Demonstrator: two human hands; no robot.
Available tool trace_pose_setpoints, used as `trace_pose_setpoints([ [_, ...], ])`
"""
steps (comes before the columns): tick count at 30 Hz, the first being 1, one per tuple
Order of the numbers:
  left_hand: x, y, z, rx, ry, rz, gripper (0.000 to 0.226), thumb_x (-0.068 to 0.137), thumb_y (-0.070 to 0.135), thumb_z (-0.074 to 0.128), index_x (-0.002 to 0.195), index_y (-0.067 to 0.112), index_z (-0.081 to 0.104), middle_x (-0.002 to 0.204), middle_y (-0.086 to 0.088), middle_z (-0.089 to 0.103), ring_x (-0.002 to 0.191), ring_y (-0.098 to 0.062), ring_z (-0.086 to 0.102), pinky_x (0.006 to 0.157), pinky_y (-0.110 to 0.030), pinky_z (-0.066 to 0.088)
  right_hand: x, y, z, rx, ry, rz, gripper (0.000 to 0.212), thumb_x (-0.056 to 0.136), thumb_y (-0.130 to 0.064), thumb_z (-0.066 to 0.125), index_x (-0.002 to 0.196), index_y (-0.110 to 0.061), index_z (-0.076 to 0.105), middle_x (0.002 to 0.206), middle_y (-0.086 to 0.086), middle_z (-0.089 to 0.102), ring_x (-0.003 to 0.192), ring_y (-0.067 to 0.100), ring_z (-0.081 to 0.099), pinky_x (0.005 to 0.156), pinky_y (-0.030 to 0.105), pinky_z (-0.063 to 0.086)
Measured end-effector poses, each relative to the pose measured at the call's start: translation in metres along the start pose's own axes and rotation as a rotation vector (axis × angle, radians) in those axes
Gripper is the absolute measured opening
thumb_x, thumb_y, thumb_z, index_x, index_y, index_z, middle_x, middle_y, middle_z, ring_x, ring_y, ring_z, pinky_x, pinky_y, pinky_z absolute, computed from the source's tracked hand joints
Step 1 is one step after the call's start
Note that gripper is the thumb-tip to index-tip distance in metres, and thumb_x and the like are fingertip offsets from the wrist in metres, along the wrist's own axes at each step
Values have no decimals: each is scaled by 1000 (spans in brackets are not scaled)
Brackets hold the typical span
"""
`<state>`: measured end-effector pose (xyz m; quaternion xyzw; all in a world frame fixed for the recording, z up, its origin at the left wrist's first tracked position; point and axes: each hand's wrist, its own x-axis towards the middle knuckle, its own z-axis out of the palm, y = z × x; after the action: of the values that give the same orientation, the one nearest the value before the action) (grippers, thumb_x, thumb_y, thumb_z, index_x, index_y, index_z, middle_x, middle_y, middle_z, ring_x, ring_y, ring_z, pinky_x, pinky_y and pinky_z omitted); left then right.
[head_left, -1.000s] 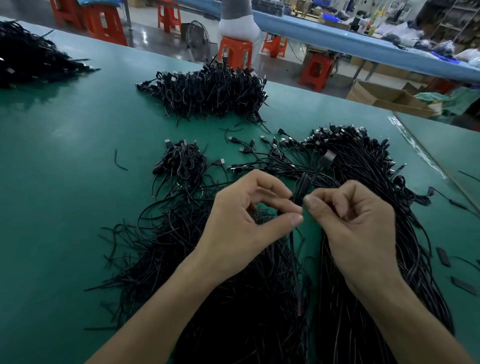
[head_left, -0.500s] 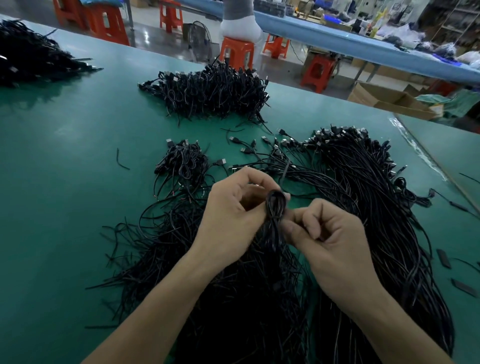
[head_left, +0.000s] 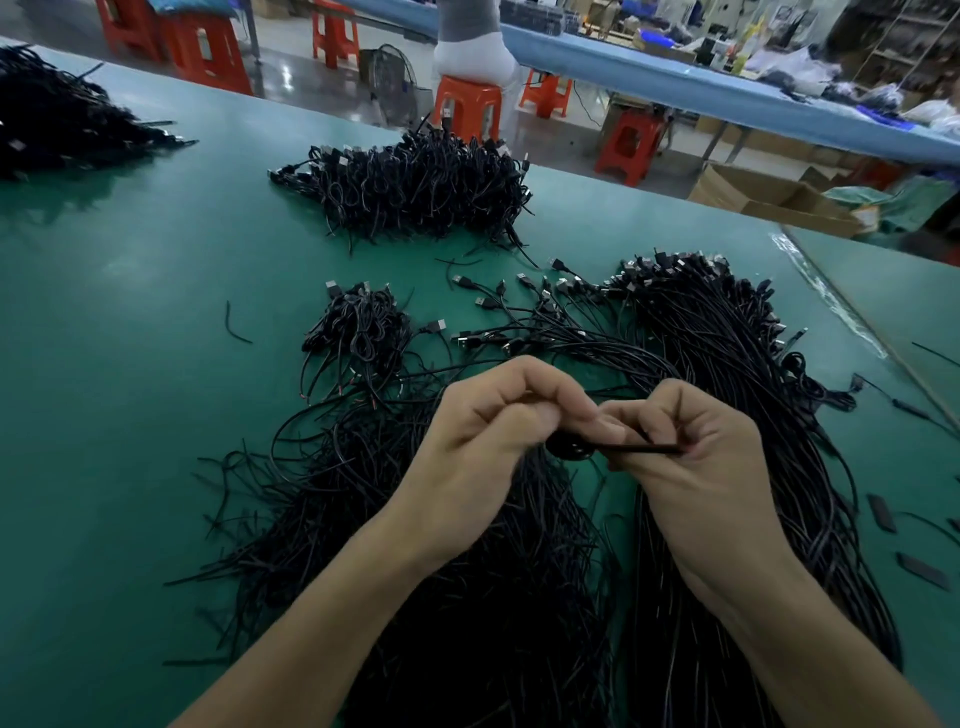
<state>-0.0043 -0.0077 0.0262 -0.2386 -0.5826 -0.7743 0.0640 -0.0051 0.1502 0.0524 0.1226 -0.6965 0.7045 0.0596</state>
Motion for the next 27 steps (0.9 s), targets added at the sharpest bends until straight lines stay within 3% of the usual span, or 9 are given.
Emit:
trace_pose_setpoints([
  [3,0,-3,-1,138,28,33,11,96,5,59,101,12,66,99,0,77,98,-16,72,86,-26,54,1,-1,-1,3,46,-13,40,73,-6,73,61,-13,35,67,3,67,71,7,68,68,16,53],
  [6,1,-5,-9,310,93,11,30,80,29,81,103,29,63,104,13,71,100,-10,66,78,-28,49,2,-1,-3,-14,100,-19,48,81,7,70,58,-20,37,71,3,70,75,10,70,74,18,54],
  [9,2,-6,-14,364,87,-246,45,66,57,81,102,41,58,97,20,65,86,-2,61,72,-24,53,1,-4,-2,-65,90,-67,51,82,9,69,57,-24,38,71,2,70,78,11,70,78,19,54],
  [12,2,-10,-12,259,-65,-464,39,77,56,76,103,32,61,85,14,72,78,-6,69,73,-24,55,1,-3,3,-89,66,-110,50,82,9,69,59,-23,38,74,2,70,78,13,70,77,21,55],
  [15,2,-9,-10,310,-128,-381,9,94,36,67,92,27,65,76,11,73,72,-4,70,66,-17,51,0,2,5,-93,74,-103,47,82,12,67,61,-15,35,73,3,70,76,12,69,76,21,55],
  [22,0,-10,-13,647,121,-98,1,93,27,69,95,28,68,78,11,63,72,-10,59,62,-16,46,1,3,6,-91,149,20,52,82,7,70,56,-23,37,64,-1,65,67,9,64,72,20,53],
  [27,2,-3,-14,719,204,94,4,94,25,67,98,25,67,86,14,63,81,-10,63,64,-16,49,5,-3,9,328,9,282,35,70,-13,72,48,-26,49,68,3,57,61,12,54,59,22,50],
])
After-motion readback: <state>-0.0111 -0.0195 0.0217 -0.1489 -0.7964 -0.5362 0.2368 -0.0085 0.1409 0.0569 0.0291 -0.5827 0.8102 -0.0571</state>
